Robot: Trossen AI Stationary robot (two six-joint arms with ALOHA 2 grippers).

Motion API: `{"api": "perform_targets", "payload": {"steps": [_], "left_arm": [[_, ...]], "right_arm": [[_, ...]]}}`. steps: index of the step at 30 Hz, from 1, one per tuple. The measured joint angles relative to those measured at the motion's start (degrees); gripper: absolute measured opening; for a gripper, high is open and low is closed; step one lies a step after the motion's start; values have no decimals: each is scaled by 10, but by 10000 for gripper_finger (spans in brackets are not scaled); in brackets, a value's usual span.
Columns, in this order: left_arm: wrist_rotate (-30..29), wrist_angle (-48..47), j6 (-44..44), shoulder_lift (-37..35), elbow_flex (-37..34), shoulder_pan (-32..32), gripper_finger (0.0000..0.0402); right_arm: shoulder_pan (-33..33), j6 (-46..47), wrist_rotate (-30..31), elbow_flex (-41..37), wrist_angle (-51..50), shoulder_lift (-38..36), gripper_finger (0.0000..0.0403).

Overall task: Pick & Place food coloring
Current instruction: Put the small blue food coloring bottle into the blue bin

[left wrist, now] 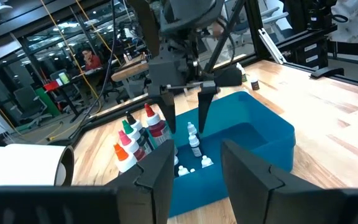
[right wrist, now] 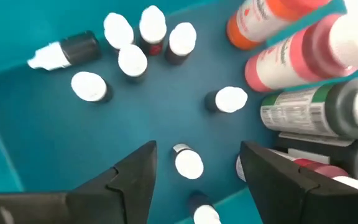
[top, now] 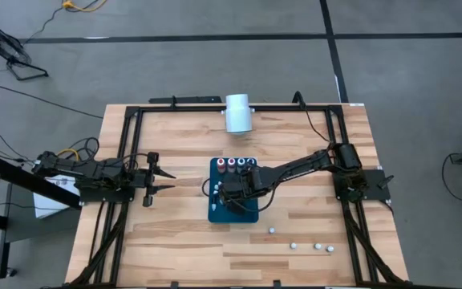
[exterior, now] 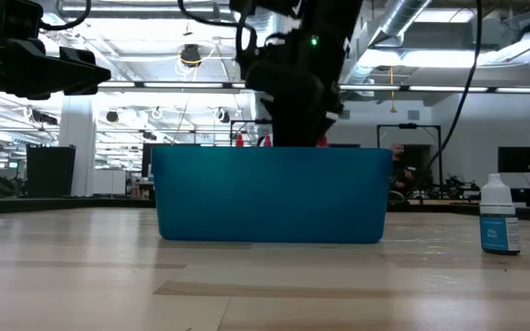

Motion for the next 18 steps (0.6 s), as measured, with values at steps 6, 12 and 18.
{"api": "perform_targets", "payload": {"steps": [6,12,18], "left_arm": [[0,0,0,0,0,0,123],[0,0,0,0,0,0,123],[0,0,1,0,0,0,123]], "right_arm": [[11,-1,1,39,-54,-19,218],[35,52,0,39,-124,-55,217],[78,170,0,39,-176,-76,217]]}}
